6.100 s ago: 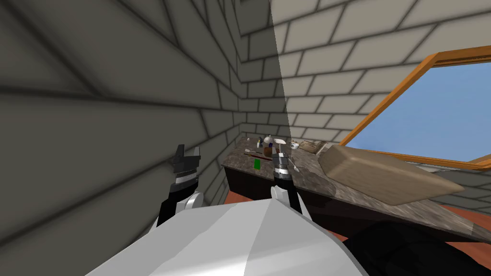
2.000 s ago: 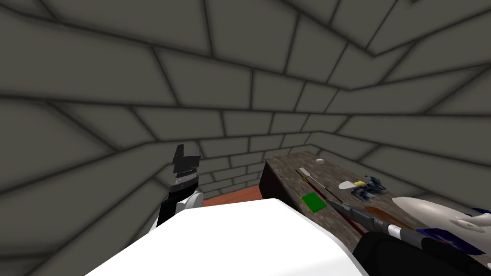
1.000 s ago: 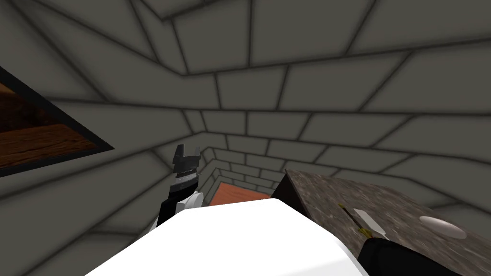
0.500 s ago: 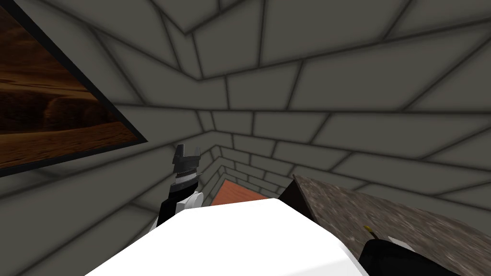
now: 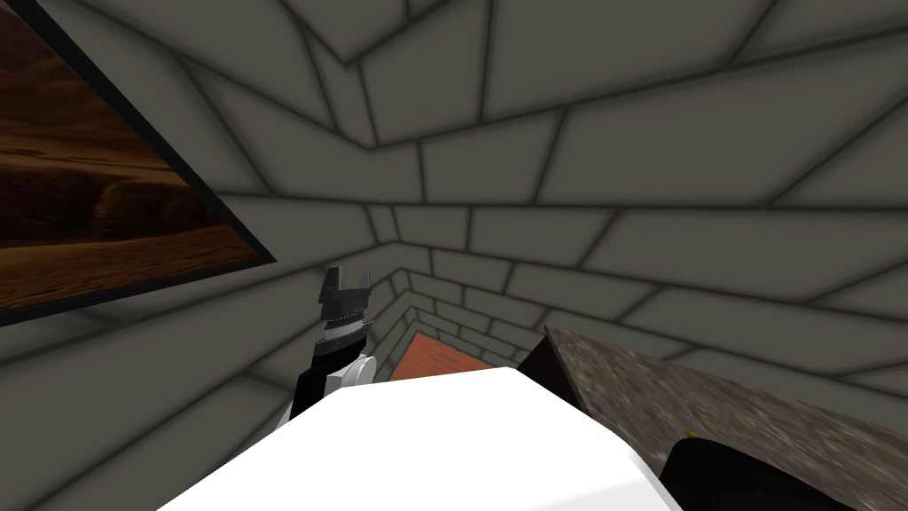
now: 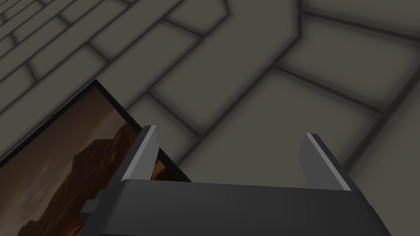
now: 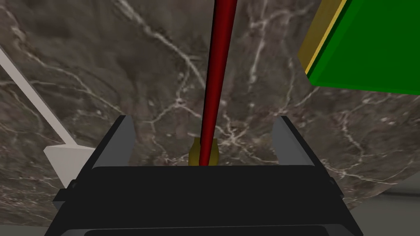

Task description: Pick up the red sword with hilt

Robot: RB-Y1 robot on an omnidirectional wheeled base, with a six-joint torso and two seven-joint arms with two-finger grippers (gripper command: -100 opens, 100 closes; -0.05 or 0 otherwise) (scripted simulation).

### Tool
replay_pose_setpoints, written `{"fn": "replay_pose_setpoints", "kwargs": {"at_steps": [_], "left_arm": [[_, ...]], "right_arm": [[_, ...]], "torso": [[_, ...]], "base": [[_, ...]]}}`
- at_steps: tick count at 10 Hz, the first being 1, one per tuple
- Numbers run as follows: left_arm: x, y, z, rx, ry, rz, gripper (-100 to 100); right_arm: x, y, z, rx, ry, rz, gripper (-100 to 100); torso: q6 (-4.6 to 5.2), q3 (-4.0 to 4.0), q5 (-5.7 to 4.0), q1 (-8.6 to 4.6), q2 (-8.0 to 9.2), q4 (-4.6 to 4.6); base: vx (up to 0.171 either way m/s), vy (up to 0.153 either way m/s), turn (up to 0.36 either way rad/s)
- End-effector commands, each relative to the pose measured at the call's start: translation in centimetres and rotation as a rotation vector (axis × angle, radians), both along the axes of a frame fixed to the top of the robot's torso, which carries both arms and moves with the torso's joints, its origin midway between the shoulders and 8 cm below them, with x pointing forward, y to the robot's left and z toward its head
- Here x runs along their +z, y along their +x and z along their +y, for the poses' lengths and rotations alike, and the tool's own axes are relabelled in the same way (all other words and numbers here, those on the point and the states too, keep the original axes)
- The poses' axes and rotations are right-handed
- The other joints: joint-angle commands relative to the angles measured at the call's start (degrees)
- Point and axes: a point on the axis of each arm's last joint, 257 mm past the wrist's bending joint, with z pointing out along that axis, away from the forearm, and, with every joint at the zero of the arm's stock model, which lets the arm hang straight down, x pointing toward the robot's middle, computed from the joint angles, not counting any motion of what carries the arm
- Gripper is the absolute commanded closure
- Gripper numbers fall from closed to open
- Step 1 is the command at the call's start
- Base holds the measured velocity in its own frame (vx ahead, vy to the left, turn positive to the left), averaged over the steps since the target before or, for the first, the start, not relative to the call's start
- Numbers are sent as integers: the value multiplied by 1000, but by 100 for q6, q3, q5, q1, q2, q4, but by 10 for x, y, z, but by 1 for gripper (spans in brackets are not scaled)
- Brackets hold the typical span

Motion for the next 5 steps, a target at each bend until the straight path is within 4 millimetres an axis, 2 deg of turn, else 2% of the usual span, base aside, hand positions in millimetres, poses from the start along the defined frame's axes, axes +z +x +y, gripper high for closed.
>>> {"fn": "replay_pose_setpoints", "kwargs": {"at_steps": [1,5], "left_arm": [[0,0,0,0,0,0,0],[0,0,0,0,0,0,0]], "right_arm": [[0,0,0,0,0,0,100],[0,0,0,-1,1,0,100]], "torso": [[0,0,0,0,0,0],[-1,3,-1,0,4,1]], "base": [[0,0,0],[0,0,0]]}}
